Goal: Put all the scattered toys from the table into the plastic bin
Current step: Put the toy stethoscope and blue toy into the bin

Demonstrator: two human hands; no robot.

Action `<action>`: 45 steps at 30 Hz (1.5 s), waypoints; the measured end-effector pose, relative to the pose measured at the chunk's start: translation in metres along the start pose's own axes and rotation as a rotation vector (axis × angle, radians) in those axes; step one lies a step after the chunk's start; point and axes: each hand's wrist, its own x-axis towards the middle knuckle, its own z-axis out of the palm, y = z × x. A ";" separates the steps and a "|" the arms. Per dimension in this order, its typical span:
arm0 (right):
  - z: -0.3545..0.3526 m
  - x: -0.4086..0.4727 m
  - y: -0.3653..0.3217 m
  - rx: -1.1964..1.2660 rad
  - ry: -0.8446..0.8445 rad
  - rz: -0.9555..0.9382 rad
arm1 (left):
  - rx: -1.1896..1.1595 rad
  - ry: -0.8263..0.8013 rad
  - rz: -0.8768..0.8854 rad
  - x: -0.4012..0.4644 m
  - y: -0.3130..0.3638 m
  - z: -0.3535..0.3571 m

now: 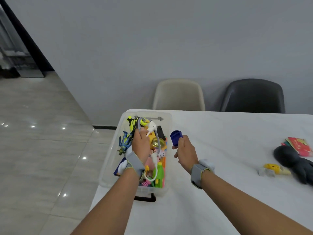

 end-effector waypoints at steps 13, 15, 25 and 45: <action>0.038 0.001 0.008 -0.214 0.056 -0.020 | 0.560 -0.294 -0.065 0.009 -0.062 -0.014; 0.044 0.004 0.008 -0.252 0.078 -0.048 | 0.590 -0.224 0.056 0.007 -0.060 -0.025; 0.116 -0.012 -0.015 -0.420 -0.047 -0.359 | 0.427 0.040 0.178 0.027 -0.064 -0.101; 0.159 -0.014 -0.018 -0.588 -0.257 -0.407 | 0.388 -0.110 0.280 0.019 -0.076 -0.113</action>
